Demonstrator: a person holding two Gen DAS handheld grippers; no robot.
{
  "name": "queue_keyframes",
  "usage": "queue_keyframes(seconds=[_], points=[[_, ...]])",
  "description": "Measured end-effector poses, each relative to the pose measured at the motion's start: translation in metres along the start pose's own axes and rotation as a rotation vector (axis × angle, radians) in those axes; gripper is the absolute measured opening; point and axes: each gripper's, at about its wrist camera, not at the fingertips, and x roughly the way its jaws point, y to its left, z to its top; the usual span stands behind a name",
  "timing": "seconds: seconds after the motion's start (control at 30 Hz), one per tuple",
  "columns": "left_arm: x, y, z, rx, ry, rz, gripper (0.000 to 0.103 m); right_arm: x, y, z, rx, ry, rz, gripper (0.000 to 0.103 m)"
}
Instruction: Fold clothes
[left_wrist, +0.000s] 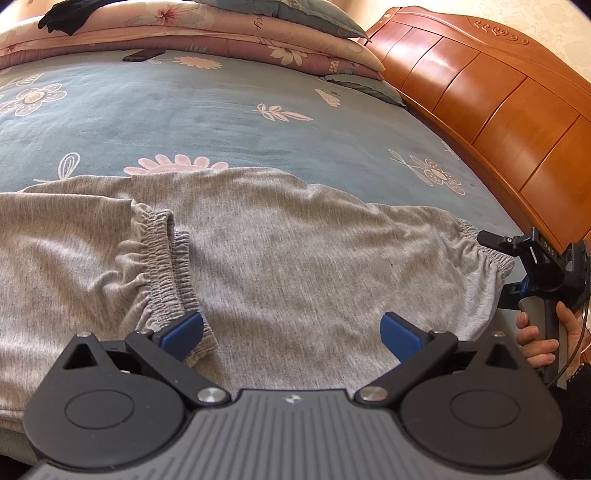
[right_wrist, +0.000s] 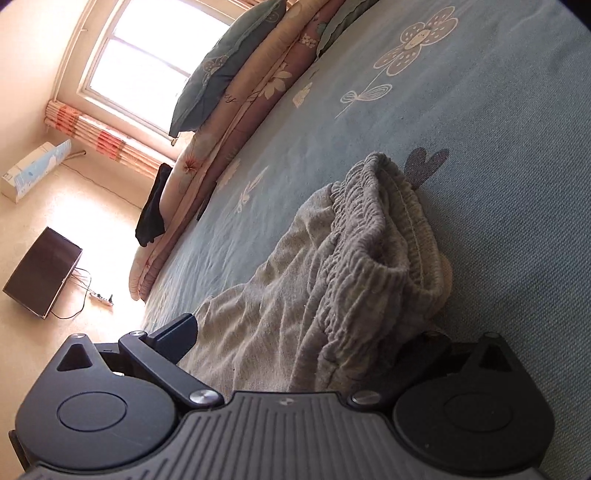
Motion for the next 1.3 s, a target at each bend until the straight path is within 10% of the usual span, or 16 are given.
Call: queue_keyframes(seconds=[0.23, 0.3, 0.7, 1.3], points=[[-0.002, 0.002, -0.003, -0.001, 0.009, -0.005, 0.101, -0.002, -0.004, 0.001, -0.001, -0.018, -0.12, 0.066], [-0.002, 0.003, -0.002, -0.008, 0.012, -0.009, 0.101, -0.008, -0.019, -0.001, 0.044, -0.023, -0.13, 0.029], [-0.05, 0.026, 0.031, 0.014, -0.05, 0.116, 0.101, -0.008, 0.027, -0.011, -0.118, -0.045, -0.355, 0.029], [-0.147, 0.116, 0.032, 0.043, -0.147, 0.247, 0.101, 0.008, 0.186, -0.032, -0.405, -0.126, -0.426, 0.03]])
